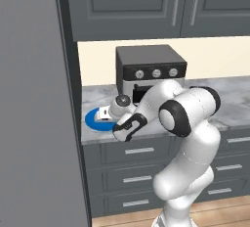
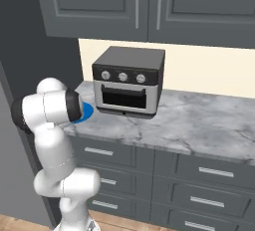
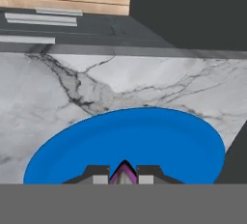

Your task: Take the baked cake out of the oven and place it on the plate for cooling. Then close the oven door.

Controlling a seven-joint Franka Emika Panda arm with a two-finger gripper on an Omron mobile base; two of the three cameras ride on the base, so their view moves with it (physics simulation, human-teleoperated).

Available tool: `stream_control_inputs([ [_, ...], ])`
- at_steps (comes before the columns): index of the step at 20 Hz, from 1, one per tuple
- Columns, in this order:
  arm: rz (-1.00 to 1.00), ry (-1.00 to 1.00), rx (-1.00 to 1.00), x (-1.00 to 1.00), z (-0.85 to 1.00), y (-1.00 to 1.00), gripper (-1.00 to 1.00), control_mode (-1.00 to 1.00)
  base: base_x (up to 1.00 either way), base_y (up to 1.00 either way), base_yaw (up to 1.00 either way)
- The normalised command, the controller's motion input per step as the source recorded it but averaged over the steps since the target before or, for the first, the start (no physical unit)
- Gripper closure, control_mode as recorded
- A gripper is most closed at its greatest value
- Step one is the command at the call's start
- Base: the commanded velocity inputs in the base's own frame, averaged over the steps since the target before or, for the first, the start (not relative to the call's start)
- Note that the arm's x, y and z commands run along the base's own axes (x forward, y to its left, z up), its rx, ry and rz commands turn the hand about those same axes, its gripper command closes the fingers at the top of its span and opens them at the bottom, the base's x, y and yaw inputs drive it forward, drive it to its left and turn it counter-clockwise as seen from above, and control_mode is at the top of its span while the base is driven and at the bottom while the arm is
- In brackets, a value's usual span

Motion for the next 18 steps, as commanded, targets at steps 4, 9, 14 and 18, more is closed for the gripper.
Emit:
stream_control_inputs([
  [4, 0.00, 0.04, 0.00, 0.23, -0.14, 0.09, -1.00, -1.00, 0.00, 0.00, 0.00],
  [9, 0.00, 0.04, 0.00, 0.25, -0.11, 0.06, -1.00, -1.00, 0.00, 0.00, 0.00],
  [14, 0.00, -0.01, 0.00, -0.03, 0.14, 0.00, -1.00, -1.00, 0.00, 0.00, 0.00],
  [18, 0.00, -0.20, 0.08, -0.64, 1.00, -0.14, -1.00, -1.00, 0.00, 0.00, 0.00],
])
